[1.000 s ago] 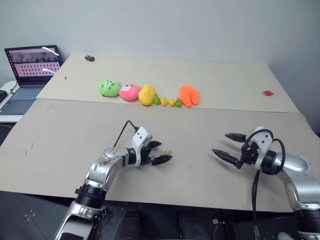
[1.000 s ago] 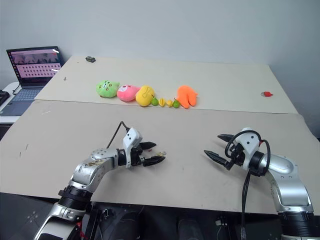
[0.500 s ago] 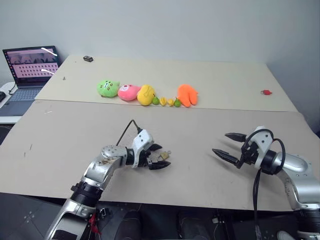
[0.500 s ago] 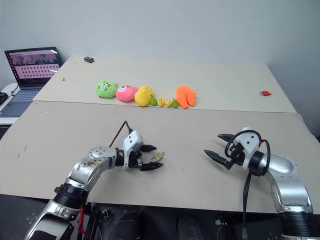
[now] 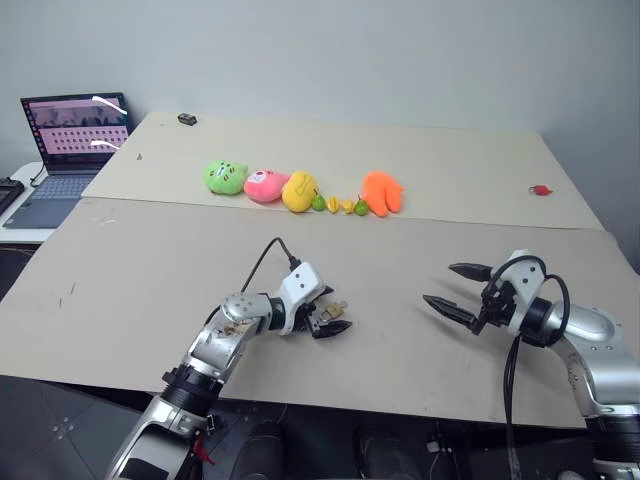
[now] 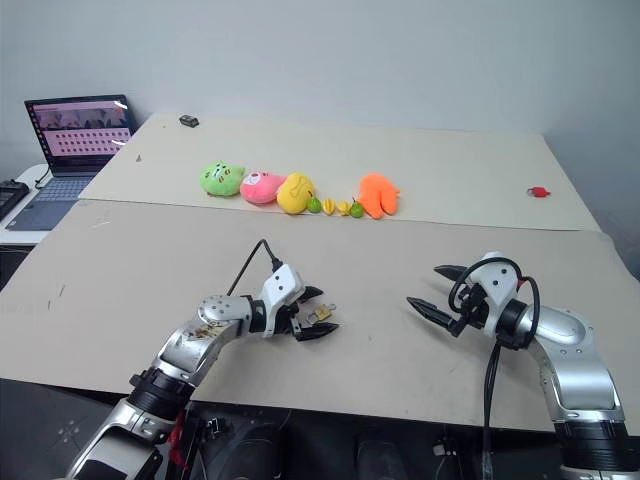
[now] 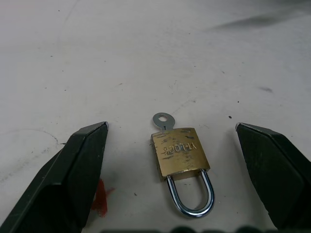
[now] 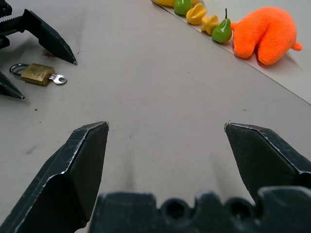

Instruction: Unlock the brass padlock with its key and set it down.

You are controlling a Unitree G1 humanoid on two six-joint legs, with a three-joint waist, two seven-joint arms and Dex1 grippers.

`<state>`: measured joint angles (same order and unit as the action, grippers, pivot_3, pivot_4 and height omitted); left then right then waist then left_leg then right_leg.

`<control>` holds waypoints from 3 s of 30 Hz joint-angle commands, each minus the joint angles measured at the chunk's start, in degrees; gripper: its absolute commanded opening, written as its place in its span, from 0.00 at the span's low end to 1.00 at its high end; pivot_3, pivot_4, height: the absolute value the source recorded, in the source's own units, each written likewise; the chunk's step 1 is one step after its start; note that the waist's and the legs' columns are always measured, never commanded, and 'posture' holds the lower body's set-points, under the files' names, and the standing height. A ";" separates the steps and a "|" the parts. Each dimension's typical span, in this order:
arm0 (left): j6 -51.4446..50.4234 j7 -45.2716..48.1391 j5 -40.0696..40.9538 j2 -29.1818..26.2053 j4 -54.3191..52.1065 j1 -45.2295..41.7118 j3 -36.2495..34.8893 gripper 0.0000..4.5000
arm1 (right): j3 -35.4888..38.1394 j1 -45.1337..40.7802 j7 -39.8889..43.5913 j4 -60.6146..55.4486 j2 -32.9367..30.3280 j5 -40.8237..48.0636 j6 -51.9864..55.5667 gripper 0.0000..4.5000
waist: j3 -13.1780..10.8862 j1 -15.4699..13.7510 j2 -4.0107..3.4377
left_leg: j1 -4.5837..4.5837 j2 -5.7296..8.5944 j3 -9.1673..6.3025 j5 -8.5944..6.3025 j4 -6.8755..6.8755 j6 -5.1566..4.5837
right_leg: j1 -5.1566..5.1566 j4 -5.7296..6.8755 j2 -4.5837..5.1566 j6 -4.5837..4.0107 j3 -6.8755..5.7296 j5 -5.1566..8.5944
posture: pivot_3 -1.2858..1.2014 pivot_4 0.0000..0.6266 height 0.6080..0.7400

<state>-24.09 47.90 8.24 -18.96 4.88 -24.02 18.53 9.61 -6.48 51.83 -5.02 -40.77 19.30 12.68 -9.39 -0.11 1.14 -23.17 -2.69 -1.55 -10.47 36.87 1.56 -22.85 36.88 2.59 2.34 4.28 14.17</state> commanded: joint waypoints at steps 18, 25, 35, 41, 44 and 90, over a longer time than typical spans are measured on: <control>-0.87 5.90 0.76 -4.52 2.00 -0.68 -0.58 0.18 | 0.06 -3.22 0.13 1.74 -0.19 -0.46 -1.56 1.00 | -0.01 1.36 0.01 | -0.10 -0.01 0.01 -0.05 -0.16 -0.07 | -0.21 0.04 -0.02 0.23 0.00 0.03 | 0.52 0.24 0.83; 2.21 23.10 15.31 -6.63 1.09 -7.40 -9.48 0.18 | -2.87 -7.08 0.94 5.02 0.14 -2.91 -3.90 1.00 | -0.24 1.38 0.16 | -0.38 -0.02 0.00 -0.04 -0.16 -0.07 | -0.49 0.11 -0.02 0.28 -0.03 0.00 | 0.52 0.24 0.83; 15.06 30.64 12.90 -7.98 4.59 -11.94 -9.56 0.18 | -3.85 -11.42 1.42 6.58 2.34 -3.81 -11.49 1.00 | -0.31 1.29 0.19 | -0.65 -0.01 0.01 -0.04 -0.06 -0.07 | -0.64 0.06 -0.03 0.37 -0.01 -0.06 | 0.52 0.24 0.83; 17.57 32.00 12.82 -7.69 4.01 -11.37 -9.21 0.18 | -7.37 -13.01 1.93 7.89 1.12 -10.00 -18.86 1.00 | -0.33 1.23 0.20 | -0.62 -0.02 0.01 -0.03 -0.06 -0.06 | -0.64 0.13 -0.03 0.37 -0.02 -0.06 | 0.52 0.24 0.83; 17.71 32.85 13.06 -7.62 4.45 -12.19 -9.19 0.18 | -8.56 -13.42 2.87 6.31 0.66 -10.69 -20.72 1.00 | -0.33 1.22 0.20 | -0.64 -0.01 0.02 -0.03 -0.06 -0.06 | -0.67 0.12 -0.03 0.37 -0.01 -0.06 | 0.52 0.24 0.83; -16.27 31.55 21.64 -1.80 24.81 -34.04 -15.83 0.18 | -17.41 -19.92 -6.00 3.76 2.22 -27.82 -47.19 0.54 | -0.42 1.42 0.32 | -0.99 0.00 -0.02 -0.02 0.00 -0.06 | -1.08 0.24 -0.06 0.39 -0.02 -0.07 | 0.52 0.24 0.83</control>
<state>-38.19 78.97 27.71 -20.29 30.64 -55.65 4.43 -8.56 -25.70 48.15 -2.74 -37.62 -6.29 -29.43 -9.80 1.31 1.46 -24.30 -2.69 -1.57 -10.46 36.88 1.55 -24.09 37.15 2.53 2.74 4.27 14.08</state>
